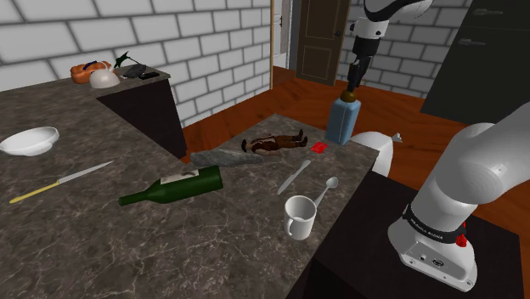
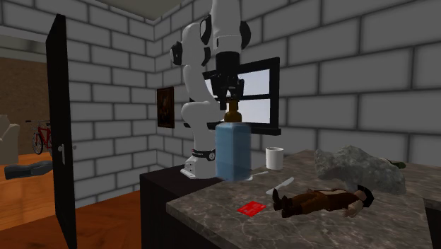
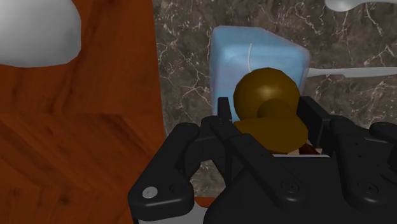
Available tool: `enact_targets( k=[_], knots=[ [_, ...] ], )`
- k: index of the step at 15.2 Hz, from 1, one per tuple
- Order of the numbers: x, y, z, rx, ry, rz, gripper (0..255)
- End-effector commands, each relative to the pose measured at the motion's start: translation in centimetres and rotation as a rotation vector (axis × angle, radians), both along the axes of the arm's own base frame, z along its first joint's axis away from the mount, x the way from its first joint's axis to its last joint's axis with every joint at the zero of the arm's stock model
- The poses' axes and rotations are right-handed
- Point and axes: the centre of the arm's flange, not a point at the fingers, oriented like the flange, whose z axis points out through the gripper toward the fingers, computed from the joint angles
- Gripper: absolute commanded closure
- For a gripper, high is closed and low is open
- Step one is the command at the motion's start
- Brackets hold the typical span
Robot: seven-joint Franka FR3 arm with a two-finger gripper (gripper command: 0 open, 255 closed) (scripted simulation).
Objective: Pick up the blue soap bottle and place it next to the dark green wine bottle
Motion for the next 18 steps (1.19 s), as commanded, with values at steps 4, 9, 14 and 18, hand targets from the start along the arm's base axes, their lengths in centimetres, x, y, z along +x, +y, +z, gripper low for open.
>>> enact_targets(
  k=[4,9,14,18],
  knots=[
    [0.0,0.0,2.8,0.000,0.000,0.000,255],
    [0.0,0.0,5.4,0.000,0.000,0.000,255],
    [0.0,0.0,8.0,0.000,0.000,0.000,255],
    [0.0,0.0,10.2,0.000,0.000,0.000,255]
  ],
)
